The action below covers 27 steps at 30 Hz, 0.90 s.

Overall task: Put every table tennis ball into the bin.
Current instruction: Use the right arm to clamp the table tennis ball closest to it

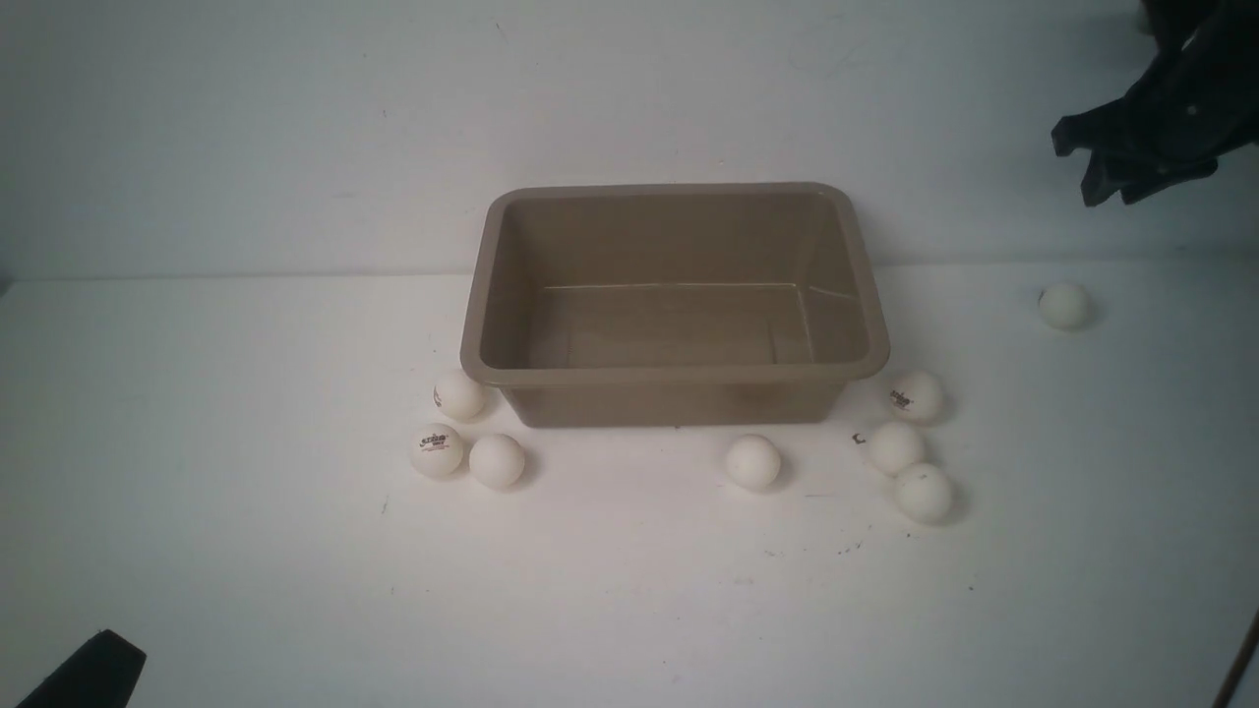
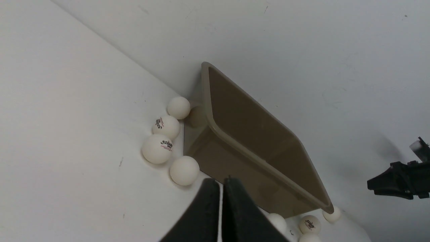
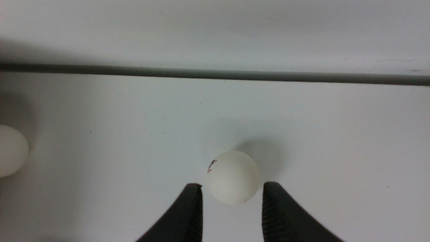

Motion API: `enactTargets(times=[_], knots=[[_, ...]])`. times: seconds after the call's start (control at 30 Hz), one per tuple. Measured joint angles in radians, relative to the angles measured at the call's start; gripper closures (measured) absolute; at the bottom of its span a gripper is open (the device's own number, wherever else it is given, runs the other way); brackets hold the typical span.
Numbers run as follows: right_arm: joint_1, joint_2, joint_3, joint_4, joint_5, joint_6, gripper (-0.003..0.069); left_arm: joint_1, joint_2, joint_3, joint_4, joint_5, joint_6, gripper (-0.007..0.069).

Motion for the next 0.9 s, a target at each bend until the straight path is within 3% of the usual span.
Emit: enactTargets(times=[0.23,0.37,0.7,0.9], knots=[[0.000,0.000,0.000,0.103,-0.004,0.021,0.0393,0.000,0.000,0.000,0.000,0.006,0.001,0.0625],[0.001,0.000,0.000,0.198,-0.023,0.093,0.0393,0.000,0.000,0.000,0.000,0.007,0.002,0.0625],[0.011,0.009,0.000,0.030,-0.023,0.087,0.0386,0.000,0.000,0.000,0.000,0.008,0.029,0.0625],[0.024,0.043,0.000,0.024,-0.006,0.085,0.0373,0.000,0.000,0.000,0.000,0.008,0.030,0.0625]])
